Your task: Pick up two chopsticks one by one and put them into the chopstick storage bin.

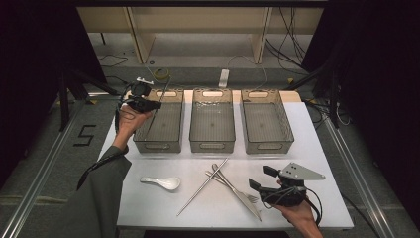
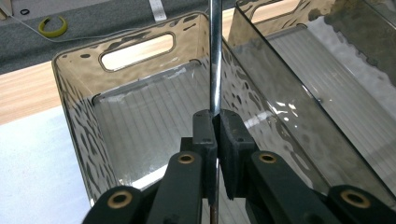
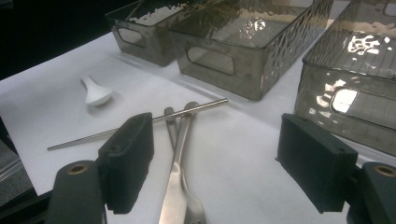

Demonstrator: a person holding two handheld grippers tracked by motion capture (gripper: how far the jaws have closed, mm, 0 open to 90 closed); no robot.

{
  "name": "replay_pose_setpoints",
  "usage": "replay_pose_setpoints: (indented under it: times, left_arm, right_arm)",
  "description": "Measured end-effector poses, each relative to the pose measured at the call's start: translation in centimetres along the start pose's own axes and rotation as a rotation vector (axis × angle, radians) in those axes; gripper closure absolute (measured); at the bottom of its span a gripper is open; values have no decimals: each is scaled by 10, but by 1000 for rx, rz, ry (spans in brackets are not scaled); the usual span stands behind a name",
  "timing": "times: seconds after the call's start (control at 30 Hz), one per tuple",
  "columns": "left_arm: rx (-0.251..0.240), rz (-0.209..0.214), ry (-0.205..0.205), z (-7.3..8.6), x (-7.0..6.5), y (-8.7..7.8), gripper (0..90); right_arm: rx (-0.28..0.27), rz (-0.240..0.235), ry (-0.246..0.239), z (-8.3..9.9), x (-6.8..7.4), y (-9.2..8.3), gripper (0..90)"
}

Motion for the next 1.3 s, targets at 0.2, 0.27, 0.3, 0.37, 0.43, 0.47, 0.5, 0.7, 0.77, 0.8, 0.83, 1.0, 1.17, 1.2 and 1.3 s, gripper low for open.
replay_pose_setpoints:
  times: [0.2,0.27,0.3,0.37,0.43,0.47,0.5,0.7,0.77,0.8,0.83,1.0,1.17,1.2,1.3]
  left_arm:
    - [3,-22,-19,4,3,3,844]
    - [7,-34,-26,6,4,4,836]
    - [4,-35,-31,6,4,5,827]
    - [-8,-27,-57,5,3,5,698]
    - [-9,-9,-90,5,0,3,626]
    - [3,-15,-92,5,-3,3,589]
    - [7,-15,-95,5,-6,2,544]
    - [-9,55,-116,11,-32,-12,349]
    - [-20,73,-115,16,-42,-18,311]
    - [-30,83,-114,18,-46,-19,297]
    - [-35,98,-104,21,-52,-21,289]
    - [-15,120,-69,35,-71,-22,244]
    - [1,152,-39,45,-90,-22,208]
    - [5,153,-33,48,-93,-21,203]
    - [29,162,-8,55,-103,-19,195]
  right_arm:
    - [1,0,-1,0,0,0,279]
    - [1,0,0,0,0,0,279]
    - [1,0,0,0,0,0,279]
    - [1,-1,1,0,0,0,279]
    - [1,-1,2,0,0,0,279]
    - [1,-1,2,0,-1,0,279]
    - [2,-1,2,0,-1,0,279]
    - [-4,3,5,0,-1,-1,279]
    - [-4,3,5,0,-1,-1,278]
    - [-4,2,5,0,-1,-1,279]
    - [-4,2,4,0,-1,-1,279]
    - [-4,3,4,0,-1,-2,278]
    - [-12,1,3,-2,0,-3,279]
    - [-13,1,2,-2,-1,-3,278]
    - [-17,-1,5,-2,-1,-3,278]
Point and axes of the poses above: each handheld gripper's, and its own axes: y roughly forward along the jaws, z roughly out of its underside, x roughly to its left, the point moved 5 cm from there along y, roughly forward along the jaws, and after that the axes turned 13 degrees about z, right-handed, at the moved point
